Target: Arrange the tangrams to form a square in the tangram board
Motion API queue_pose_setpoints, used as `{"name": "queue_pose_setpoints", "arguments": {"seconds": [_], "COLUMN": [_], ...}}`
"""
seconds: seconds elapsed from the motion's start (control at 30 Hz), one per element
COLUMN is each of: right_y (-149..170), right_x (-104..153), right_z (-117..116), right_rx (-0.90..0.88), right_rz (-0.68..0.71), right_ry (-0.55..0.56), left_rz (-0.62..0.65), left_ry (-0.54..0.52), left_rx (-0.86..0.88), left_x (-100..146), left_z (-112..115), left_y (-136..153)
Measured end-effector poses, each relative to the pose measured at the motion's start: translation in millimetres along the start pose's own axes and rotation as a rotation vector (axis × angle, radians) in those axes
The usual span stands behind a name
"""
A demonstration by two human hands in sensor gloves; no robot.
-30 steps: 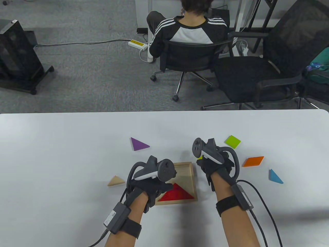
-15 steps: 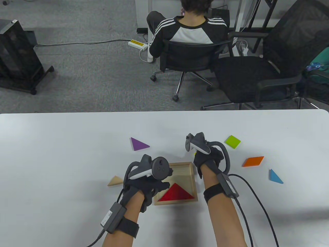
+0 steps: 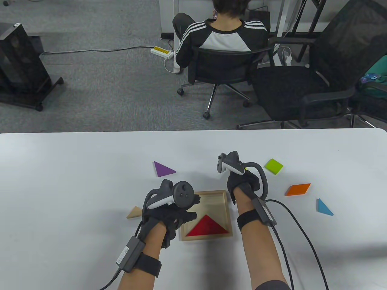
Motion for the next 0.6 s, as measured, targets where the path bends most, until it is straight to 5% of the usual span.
{"name": "queue_pose_setpoints", "arguments": {"seconds": [0.37,0.6], "right_y": [8.8,14.0], "right_x": [-2.1,21.1], "right_z": [-0.8,14.1], "right_rx": [-0.078,-0.088], "right_rz": [0.02,0.048], "right_ry": [0.065,0.088], "left_rz": [0.004,0.002], "left_ry": [-0.001,-0.02], "left_rx": [0.023,0.027], "left_x": [2.5,8.3], "left_z": [-0.2,-4.0], "left_y": [5.8,7.7]}}
Point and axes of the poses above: the tracker on the back of each hand, its own y axis roughly to the little-finger side, its own x axis roughly from the fingertips to the wrist, z = x × y, the point moved 4 cm from there along -x, roughly from the wrist to the fingertips, and after that the axes turned 15 degrees about y, right-handed, at the moved point
